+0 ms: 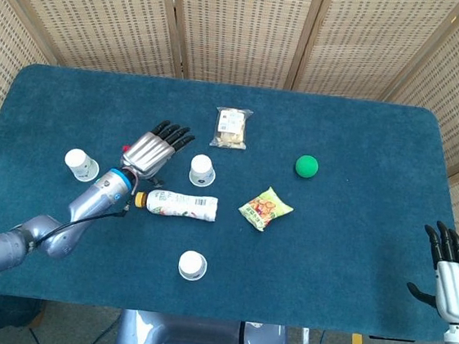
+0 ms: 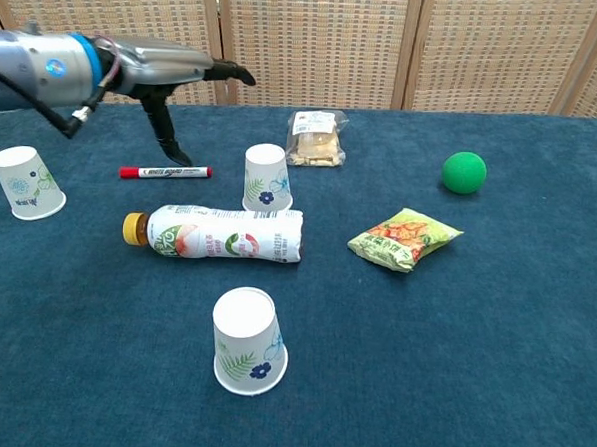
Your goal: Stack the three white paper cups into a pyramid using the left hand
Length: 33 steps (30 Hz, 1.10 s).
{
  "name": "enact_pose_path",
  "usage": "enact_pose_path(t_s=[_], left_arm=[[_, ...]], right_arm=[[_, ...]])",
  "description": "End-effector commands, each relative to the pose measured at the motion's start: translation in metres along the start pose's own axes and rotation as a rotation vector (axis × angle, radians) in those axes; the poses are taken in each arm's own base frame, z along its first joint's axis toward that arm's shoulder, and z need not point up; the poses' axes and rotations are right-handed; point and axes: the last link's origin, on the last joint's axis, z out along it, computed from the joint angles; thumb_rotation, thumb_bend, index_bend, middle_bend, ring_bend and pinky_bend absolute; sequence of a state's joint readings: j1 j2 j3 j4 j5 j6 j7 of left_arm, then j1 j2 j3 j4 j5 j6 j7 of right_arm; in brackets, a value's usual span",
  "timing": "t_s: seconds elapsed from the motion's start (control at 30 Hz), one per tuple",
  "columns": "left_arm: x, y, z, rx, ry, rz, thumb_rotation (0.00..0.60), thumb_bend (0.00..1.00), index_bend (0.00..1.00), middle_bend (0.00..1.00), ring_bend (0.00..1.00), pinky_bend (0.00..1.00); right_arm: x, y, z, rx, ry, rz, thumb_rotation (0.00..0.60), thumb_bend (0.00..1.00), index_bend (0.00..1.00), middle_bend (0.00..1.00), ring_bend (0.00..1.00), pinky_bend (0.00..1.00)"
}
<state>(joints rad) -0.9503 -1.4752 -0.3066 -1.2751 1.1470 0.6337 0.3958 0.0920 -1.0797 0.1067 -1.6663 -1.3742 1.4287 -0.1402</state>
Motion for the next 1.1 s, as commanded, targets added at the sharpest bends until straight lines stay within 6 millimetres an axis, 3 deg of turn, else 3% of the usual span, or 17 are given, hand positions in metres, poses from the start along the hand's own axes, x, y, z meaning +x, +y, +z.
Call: enact_pose_path(t_s=[0.03,0.23,0.43,0.53,0.67,0.73,0.9,1.1], left_arm=[[-0.004,0.021,0.029,-0.003,-0.017,0.070,0.600,0.00,0.00,0.00,0.00,0.00],[-0.017,0.035,0.050,0.015,-0.074,0.093,0.600,0.00,0.03,0.00,0.00,0.03],[-0.026,0.049,0.071,0.044,-0.087,0.036,0.600,0.00,0.16,0.01,0.08,0.15],[-0.029,0.053,0.077,0.050,-0.066,0.036,0.600,0.04,0.27,0.12,0.19,0.24],[-0.030,0.055,0.082,0.060,-0.038,0.043,0.600,0.15,0.49,0.34,0.37,0.38],[-0.029,0.053,0.083,0.068,-0.022,0.044,0.600,0.20,0.55,0.39,0.41,0.41],[-0.015,0.045,0.079,0.071,0.035,0.007,0.600,0.25,0.58,0.41,0.42,0.41],[0.017,0.025,0.057,0.050,0.124,-0.059,0.600,0.24,0.56,0.41,0.42,0.41]], right_arm=[[0.000,0.002,0.002,-0.008,-0.001,-0.001,0.600,0.00,0.00,0.00,0.00,0.00],[-0.003,0.007,0.004,-0.025,-0.011,0.002,0.600,0.00,0.00,0.00,0.00,0.00],[-0.001,0.007,0.003,-0.022,0.000,0.002,0.600,0.00,0.00,0.00,0.00,0.00],[0.000,0.008,0.003,-0.027,0.004,0.005,0.600,0.00,0.00,0.00,0.00,0.00],[0.000,0.009,0.004,-0.032,0.003,0.008,0.600,0.00,0.00,0.00,0.00,0.00],[0.000,0.010,0.004,-0.035,0.001,0.009,0.600,0.00,0.00,0.00,0.00,0.00],[0.000,0.011,0.004,-0.036,-0.001,0.014,0.600,0.00,0.00,0.00,0.00,0.00],[0.001,0.011,0.002,-0.029,0.002,0.020,0.600,0.00,0.00,0.00,0.00,0.00]])
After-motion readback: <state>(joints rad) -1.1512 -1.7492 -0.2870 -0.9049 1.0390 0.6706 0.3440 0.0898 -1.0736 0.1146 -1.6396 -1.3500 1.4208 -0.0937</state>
